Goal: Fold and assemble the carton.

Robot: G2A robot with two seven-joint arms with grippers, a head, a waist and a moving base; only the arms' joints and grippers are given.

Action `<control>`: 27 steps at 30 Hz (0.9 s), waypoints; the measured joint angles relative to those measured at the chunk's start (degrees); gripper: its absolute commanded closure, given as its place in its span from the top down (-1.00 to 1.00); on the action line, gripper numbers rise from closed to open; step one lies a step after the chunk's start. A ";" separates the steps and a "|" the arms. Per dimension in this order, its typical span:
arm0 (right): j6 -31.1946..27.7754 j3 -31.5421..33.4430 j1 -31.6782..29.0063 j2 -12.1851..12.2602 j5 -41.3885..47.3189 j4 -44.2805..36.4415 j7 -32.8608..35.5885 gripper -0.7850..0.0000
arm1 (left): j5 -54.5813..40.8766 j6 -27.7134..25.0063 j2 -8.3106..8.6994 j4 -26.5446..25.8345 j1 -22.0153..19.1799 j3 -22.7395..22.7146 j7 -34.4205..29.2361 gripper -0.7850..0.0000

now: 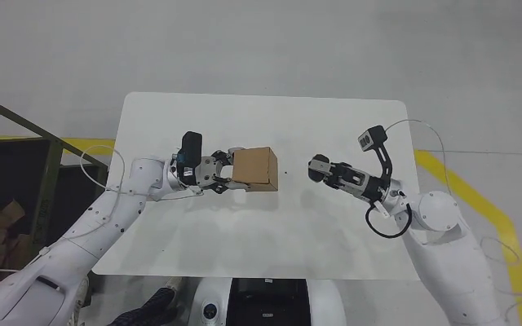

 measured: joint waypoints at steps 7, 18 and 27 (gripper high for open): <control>-2.21 -0.13 0.46 -0.10 3.17 1.42 1.94 -1.00 | 0.00 0.00 0.00 0.00 0.00 0.00 0.00 -1.00; -1.07 0.22 0.51 0.06 0.45 2.41 0.26 -1.00 | 0.72 5.01 -0.31 0.36 0.90 -0.54 -8.32 -1.00; -0.50 1.11 -0.54 0.32 -1.22 2.19 -0.42 -1.00 | 7.27 9.13 -1.84 2.66 0.50 2.34 -14.17 -1.00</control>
